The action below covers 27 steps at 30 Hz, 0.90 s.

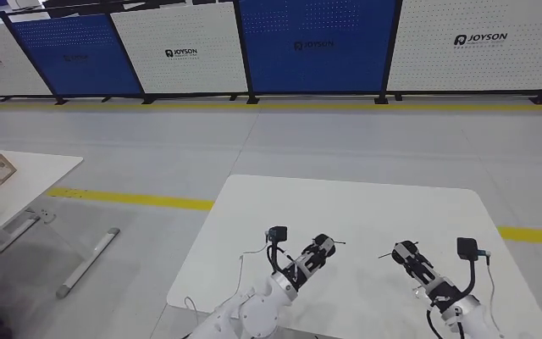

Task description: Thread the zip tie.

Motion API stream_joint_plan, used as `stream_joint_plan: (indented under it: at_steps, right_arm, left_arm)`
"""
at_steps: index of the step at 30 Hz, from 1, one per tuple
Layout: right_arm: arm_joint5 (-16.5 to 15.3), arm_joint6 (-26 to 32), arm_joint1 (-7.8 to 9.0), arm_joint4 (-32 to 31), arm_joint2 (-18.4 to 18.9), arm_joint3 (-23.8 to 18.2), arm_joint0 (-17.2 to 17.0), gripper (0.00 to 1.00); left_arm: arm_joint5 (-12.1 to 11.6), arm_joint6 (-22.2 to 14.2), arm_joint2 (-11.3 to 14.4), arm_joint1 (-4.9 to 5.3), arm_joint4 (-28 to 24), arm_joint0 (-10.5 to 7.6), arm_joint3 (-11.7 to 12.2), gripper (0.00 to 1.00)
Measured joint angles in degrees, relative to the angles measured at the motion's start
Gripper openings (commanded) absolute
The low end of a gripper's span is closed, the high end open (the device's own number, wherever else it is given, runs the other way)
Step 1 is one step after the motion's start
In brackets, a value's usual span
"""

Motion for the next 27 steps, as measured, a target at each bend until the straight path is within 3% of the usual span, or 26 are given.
stream_joint_plan:
  at_steps: [4, 11, 21, 27]
  right_arm:
    - [0.0, 0.0, 0.0, 0.0, 0.0, 0.0, 0.0, 0.0]
    - [-0.1, -0.4, -0.21, 0.7, -0.4, -0.1, 0.3, 0.0]
    - [7.1, -11.0, -3.52, -6.6, -12.3, 4.0, 8.0, 0.0]
    - [7.1, -10.6, -3.56, -6.6, -12.6, 4.1, 8.1, 0.0]
  left_arm:
    - [-1.8, -4.9, -1.5, 0.58, -2.3, 1.19, -1.1, 0.0]
    - [-1.8, -4.8, -1.5, 0.56, -2.0, 1.17, -1.1, 0.0]
    - [-1.8, -4.8, -1.5, 0.57, -2.1, 1.17, -1.1, 0.0]
    - [-1.8, -4.8, -1.5, 0.57, -2.1, 1.17, -1.1, 0.0]
